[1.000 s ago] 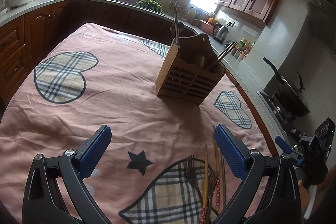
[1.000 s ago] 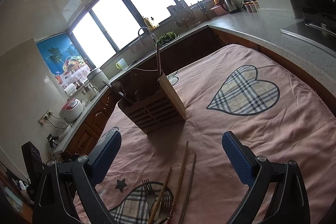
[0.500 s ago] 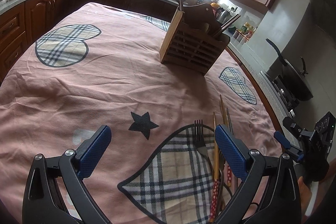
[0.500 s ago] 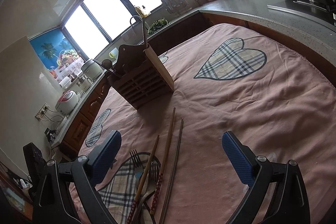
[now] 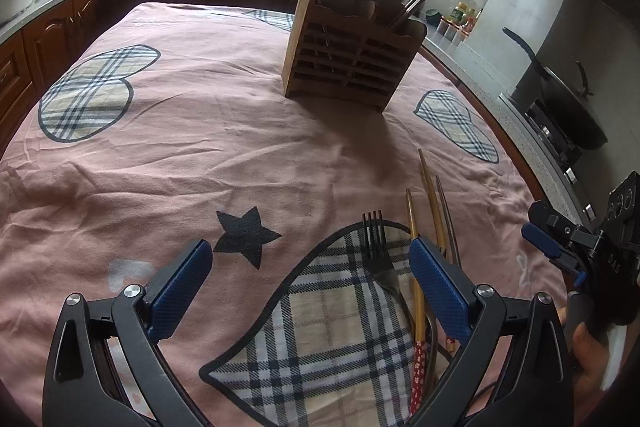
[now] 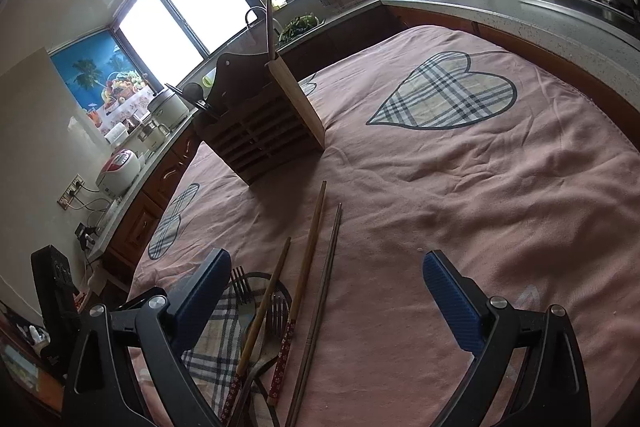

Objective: Organize utensils
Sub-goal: 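Move both open tools back down over the forks and chopsticks on the cloth, then grasp a silver fork with the left tool while the right tool grasps a wooden chopstick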

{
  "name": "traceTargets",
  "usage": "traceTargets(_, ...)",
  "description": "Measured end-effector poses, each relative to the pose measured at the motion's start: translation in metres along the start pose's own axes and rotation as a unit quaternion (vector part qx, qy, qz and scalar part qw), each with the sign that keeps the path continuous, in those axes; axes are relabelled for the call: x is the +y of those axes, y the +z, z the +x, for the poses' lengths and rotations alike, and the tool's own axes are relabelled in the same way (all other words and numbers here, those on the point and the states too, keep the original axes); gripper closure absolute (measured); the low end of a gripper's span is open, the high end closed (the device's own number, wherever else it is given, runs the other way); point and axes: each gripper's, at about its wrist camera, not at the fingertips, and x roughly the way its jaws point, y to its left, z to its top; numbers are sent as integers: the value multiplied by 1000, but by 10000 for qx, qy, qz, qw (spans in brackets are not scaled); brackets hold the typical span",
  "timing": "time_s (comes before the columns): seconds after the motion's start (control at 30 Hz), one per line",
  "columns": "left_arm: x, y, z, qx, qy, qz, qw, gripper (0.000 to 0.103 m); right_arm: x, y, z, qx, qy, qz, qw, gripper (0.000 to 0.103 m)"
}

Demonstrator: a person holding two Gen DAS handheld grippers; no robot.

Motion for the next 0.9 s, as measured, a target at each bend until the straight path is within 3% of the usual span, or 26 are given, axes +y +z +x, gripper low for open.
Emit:
traceTargets(0.17,-8,4,14,146,12,159,9998,2,2,3,11,115,-159,-120,9997,9)
traceTargets(0.43,-26,10,36,330,-36,444,9985,10,3,8,38,479,-252,-223,9983,42)
traceTargets(0.63,-39,12,56,576,-129,625,9963,25,8,17,57,693,-368,-393,9961,59)
traceTargets(0.73,-42,12,67,730,-242,593,9953,44,6,22,71,854,-427,-466,9943,67)
traceTargets(0.9,-48,11,70,681,-170,791,9944,58,7,27,88,1058,-505,-575,9914,72)
